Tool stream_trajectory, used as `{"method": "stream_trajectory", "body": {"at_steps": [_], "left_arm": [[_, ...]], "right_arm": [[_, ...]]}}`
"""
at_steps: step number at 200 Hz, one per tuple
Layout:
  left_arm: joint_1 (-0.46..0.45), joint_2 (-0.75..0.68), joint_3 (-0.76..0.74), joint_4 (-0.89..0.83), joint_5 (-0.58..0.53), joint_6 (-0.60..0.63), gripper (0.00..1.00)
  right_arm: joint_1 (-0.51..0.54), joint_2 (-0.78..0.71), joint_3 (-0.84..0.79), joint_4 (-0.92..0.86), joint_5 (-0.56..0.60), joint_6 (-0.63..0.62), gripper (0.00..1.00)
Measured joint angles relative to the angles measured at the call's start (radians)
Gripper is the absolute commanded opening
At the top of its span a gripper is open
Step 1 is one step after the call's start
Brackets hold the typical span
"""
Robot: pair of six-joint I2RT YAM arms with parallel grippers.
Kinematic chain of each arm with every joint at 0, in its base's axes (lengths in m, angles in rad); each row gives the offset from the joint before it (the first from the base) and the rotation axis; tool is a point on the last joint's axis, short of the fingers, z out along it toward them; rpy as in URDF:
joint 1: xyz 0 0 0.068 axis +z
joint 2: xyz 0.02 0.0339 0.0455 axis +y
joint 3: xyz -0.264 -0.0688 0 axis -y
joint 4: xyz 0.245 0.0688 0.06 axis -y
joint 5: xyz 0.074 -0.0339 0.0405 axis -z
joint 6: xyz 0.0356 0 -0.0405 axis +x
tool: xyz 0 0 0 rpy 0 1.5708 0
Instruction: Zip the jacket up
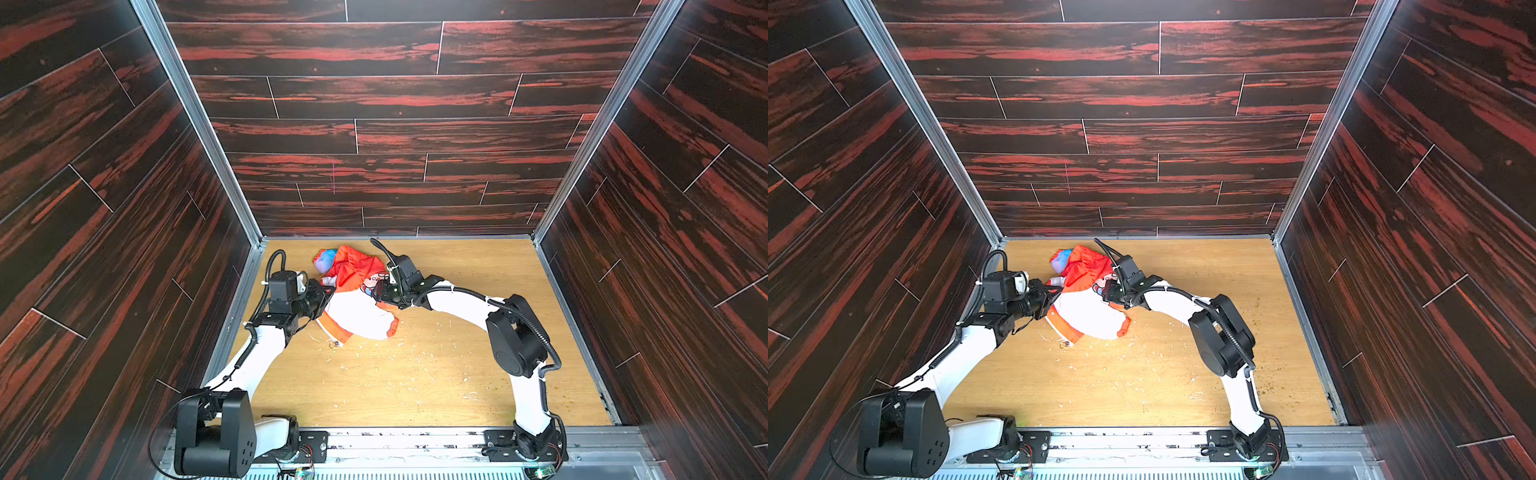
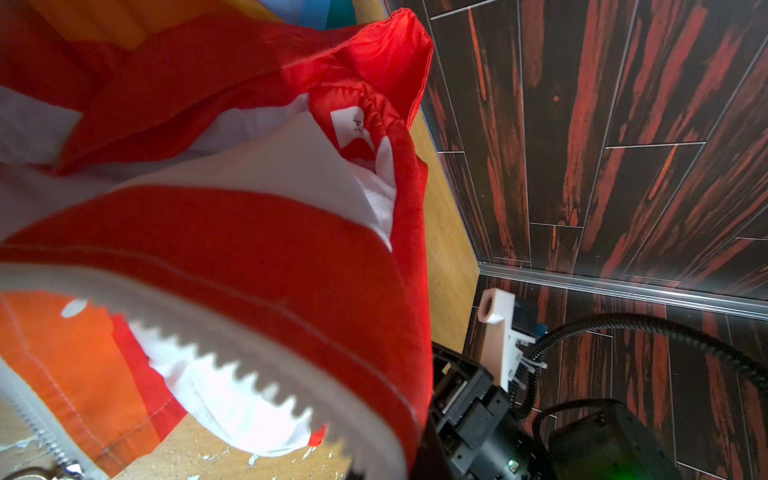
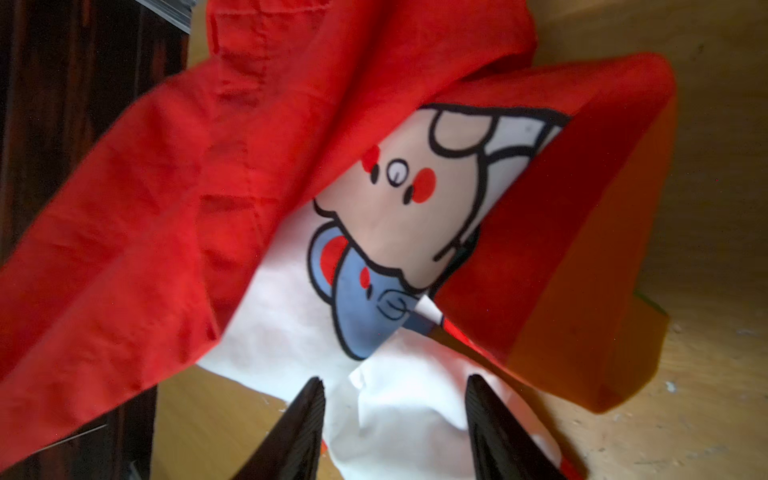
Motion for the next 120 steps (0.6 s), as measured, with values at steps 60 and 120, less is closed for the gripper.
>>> {"method": "stream_trajectory", "body": {"at_steps": [60, 120], "left_arm": [[0.000, 0.000, -0.002, -0.001, 0.002, 0.000, 0.00], [-0.001, 0.000, -0.002, 0.000, 0.018, -0.016, 0.00]], "right_arm": [[-0.002, 0.089, 0.156, 0.039, -0.069, -0.001, 0.51], [-0.029, 0.129, 0.218, -0.026, -0.080, -0.062, 0.00]]}}
